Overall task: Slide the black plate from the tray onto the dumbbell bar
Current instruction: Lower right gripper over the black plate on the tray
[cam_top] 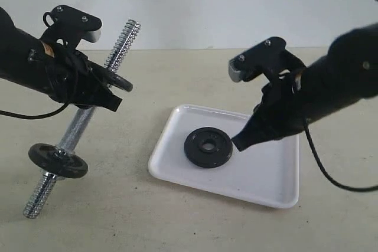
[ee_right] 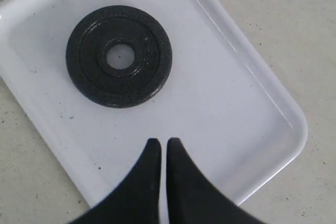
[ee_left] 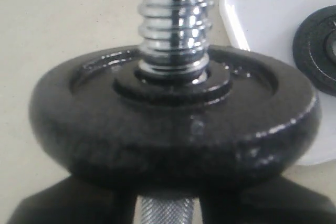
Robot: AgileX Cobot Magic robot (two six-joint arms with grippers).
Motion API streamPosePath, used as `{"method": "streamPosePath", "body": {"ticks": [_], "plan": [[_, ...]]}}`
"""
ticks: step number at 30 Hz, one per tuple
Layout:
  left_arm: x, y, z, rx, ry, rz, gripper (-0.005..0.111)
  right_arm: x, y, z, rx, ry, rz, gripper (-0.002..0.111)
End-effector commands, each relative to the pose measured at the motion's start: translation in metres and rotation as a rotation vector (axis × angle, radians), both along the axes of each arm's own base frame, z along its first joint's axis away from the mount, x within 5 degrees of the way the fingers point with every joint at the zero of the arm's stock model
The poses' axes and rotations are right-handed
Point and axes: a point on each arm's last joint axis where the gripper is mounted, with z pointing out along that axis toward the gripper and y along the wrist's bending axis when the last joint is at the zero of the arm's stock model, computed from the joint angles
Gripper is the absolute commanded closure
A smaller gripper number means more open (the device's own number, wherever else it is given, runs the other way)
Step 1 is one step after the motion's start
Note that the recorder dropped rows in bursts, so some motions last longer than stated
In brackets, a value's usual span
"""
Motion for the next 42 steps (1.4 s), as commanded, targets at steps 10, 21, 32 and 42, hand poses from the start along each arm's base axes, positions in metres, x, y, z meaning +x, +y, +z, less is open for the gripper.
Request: {"method": "streamPosePath", "body": {"ticks": [10,21,32,42], "plan": [[0.003,0.0,0.034,-0.055,-0.157,0.001,0.102,0.052,0.038,-0.025,-0.177,0.337,0.054,0.107],[0.0,0.001,0.042,-0.057,-0.182,-0.005,0.102,0.054,0.109,-0.021,-0.118,0.1,0.145,0.007],[-0.01,0.004,0.06,-0.068,-0.221,-0.011,0.102,0.058,0.104,-0.026,-0.201,0.072,0.15,0.003],[-0.01,0.004,0.059,-0.063,-0.219,-0.014,0.102,0.065,0.105,-0.059,-0.245,0.102,0.1,0.003]]}}
